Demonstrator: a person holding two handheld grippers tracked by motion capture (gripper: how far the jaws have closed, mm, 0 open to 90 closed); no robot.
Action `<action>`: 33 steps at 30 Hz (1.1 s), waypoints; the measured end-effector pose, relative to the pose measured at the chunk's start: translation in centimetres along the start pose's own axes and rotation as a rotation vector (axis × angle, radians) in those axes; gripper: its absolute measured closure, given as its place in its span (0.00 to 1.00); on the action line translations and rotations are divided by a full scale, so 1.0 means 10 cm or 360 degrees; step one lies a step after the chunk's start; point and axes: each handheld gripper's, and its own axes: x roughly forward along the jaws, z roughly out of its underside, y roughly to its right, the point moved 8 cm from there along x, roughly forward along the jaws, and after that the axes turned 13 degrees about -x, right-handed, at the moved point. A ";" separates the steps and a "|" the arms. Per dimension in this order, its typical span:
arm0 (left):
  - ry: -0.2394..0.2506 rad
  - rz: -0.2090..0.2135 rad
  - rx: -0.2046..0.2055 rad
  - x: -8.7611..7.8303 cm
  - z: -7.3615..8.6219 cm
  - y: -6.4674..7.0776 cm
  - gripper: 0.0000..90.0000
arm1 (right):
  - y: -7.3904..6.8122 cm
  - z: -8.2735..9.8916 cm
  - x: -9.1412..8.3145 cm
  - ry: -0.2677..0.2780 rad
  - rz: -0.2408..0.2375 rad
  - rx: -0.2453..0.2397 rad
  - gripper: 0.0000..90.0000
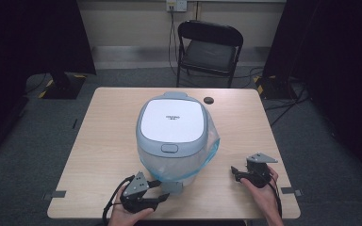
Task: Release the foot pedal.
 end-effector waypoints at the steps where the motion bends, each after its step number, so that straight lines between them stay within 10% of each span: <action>1: -0.0008 -0.0018 -0.0006 -0.02 0.02 -0.03 0.45 | 0.00 0.00 0.00 -0.0001 0.0000 0.0002 0.29; 14: 0.0089 -0.0329 -0.0206 -0.47 -0.05 -0.74 0.33 | 0.00 0.00 0.00 -0.0001 0.0001 0.0002 0.29; 28: -0.0046 -0.0692 -0.0568 -0.56 0.22 -1.57 0.31 | 0.00 0.00 0.00 0.0000 0.0001 0.0002 0.29; 33: -0.0039 -0.0806 -0.0457 -0.54 0.24 -1.63 0.30 | 0.00 0.00 0.00 0.0000 0.0001 0.0001 0.29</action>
